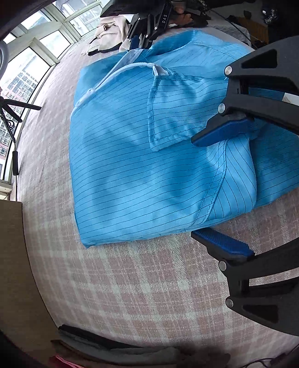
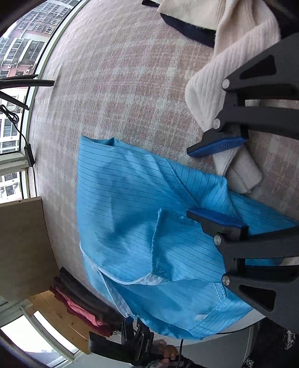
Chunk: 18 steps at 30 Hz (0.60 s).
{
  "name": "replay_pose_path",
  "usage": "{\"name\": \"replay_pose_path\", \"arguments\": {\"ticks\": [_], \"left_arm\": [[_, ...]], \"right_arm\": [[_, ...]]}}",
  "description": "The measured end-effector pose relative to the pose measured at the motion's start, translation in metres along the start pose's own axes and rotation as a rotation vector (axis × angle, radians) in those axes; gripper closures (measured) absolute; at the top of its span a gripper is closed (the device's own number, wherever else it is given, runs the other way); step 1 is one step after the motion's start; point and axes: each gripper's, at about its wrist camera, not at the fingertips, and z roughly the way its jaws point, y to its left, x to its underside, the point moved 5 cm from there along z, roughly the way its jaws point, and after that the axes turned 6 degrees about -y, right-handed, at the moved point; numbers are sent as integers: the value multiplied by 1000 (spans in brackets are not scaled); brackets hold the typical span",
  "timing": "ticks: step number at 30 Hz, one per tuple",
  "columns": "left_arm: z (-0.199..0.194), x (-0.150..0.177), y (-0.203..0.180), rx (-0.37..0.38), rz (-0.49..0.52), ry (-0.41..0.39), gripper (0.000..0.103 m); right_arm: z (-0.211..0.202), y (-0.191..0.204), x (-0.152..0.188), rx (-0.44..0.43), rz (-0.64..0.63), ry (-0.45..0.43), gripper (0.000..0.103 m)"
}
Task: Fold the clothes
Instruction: 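Move both grippers to the folded coat's hem edge and pinch it, then lift the folded blue coat with both grippers and carry it to the clothes stack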
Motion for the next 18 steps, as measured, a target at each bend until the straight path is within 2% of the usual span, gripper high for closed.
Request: {"name": "replay_pose_path", "arguments": {"ticks": [2,6,7,8,9,10,12,15,18], "left_arm": [[3,1,-10,-39,39,-6,40],[3,2,-23,-63,67,-39,60],[3,3,-25,-71,68,-50,63],[3,3,-27,-69,67,-59,71],[2,3,-29,-67,66,-70,78],[0,2,-29,-51,44,-79,81],[-3,1,-28,-17,-3,-99,92],[-18,-4,-21,54,-101,-139,96],[-40,-11,-19,78,-151,-197,96]], "right_arm": [[1,10,1,-4,-51,5,57],[1,20,5,-22,-111,-27,62],[0,18,5,-32,-96,-37,69],[-2,15,5,-49,-70,-46,73],[-2,14,5,-84,-36,-55,85],[-3,13,5,-118,-4,-65,91],[-13,13,-1,-170,43,-98,94],[-28,14,-9,-249,114,-148,96],[-44,14,-18,-328,185,-198,97]]}}
